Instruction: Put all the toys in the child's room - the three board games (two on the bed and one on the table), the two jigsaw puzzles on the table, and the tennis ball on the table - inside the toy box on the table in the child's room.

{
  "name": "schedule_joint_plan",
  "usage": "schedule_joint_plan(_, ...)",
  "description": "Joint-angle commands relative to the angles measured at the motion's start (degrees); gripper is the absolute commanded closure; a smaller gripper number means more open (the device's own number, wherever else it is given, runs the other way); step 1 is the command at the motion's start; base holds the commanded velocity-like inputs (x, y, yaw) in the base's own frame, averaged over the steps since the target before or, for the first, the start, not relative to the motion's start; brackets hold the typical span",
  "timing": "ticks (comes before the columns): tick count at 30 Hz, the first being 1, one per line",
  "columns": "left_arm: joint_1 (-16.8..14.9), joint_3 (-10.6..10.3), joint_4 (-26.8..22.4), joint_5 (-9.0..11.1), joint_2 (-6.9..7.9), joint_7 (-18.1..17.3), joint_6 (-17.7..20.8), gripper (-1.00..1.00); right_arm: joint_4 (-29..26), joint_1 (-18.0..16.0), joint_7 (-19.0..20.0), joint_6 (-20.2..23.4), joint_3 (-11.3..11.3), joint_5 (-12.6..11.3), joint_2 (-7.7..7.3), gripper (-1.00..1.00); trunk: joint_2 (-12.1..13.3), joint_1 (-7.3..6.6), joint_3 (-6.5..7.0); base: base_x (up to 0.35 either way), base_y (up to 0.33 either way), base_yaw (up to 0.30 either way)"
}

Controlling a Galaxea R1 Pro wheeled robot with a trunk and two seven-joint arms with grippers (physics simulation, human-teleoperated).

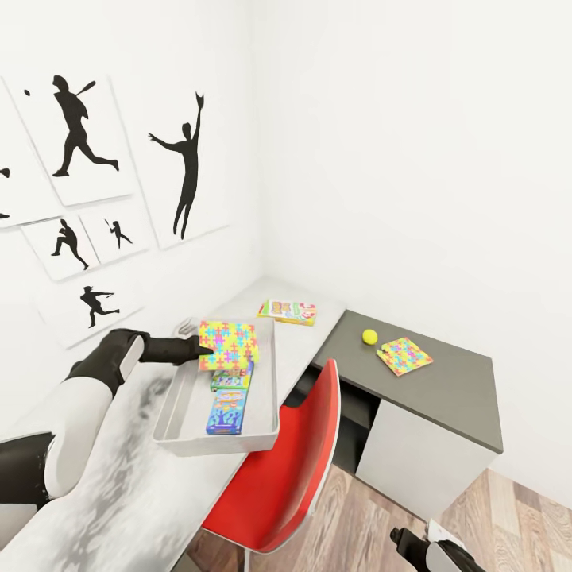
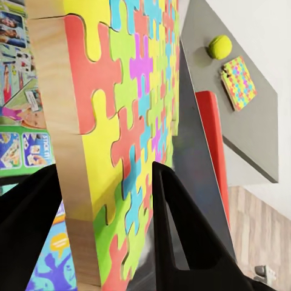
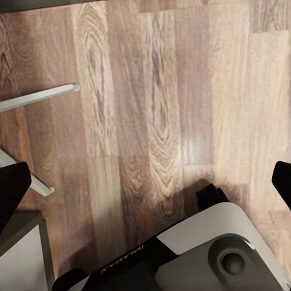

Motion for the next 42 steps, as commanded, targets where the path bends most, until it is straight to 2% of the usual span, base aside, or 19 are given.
schedule_joint_plan(1,-0.1,0.2,0.3,0.1,0.00,-0.1,0.1,1.00,-0.2,0.0,-0.3,0.3,0.0,-0.3,-0.01,-1.00,-0.1,0.03,-0.12,0.000,0.005,0.000)
schedule_joint_plan(11,-0.1,0.5,4.8,0.3,0.90,-0.2,-3.0,1.00,-0.2,0.0,-0.3,0.3,0.0,-0.3,-0.27,-1.00,-0.1,0.03,-0.12,0.000,0.001,0.000)
schedule_joint_plan(17,-0.1,4.0,8.8,0.3,1.67,-0.7,-7.9,1.00,-0.2,0.0,-0.3,0.3,0.0,-0.3,-0.35,-1.00,-0.1,0.03,-0.12,0.000,0.000,0.000)
schedule_joint_plan(20,-0.1,4.8,9.3,0.3,1.76,-0.8,-8.7,1.00,-0.2,0.0,-0.3,0.3,0.0,-0.3,-0.35,-1.00,-0.1,0.03,-0.12,0.000,0.000,0.000)
schedule_joint_plan(35,0.2,5.2,9.6,0.3,1.47,-1.6,-11.0,1.00,-0.2,0.0,-0.3,0.3,0.0,-0.3,-0.35,-1.00,-0.1,0.03,-0.12,0.000,0.000,0.000)
schedule_joint_plan(38,0.2,5.1,9.6,0.1,1.29,-2.6,-11.0,1.00,-0.2,0.0,-0.3,0.3,0.0,-0.3,-0.36,-1.00,-0.1,0.03,-0.12,0.000,0.000,0.000)
schedule_joint_plan(42,0.2,4.8,9.6,-0.3,1.08,-5.9,-10.8,1.00,-0.2,0.0,-0.3,0.3,0.0,-0.3,-0.36,-1.00,-0.1,0.03,-0.12,0.000,0.000,0.000)
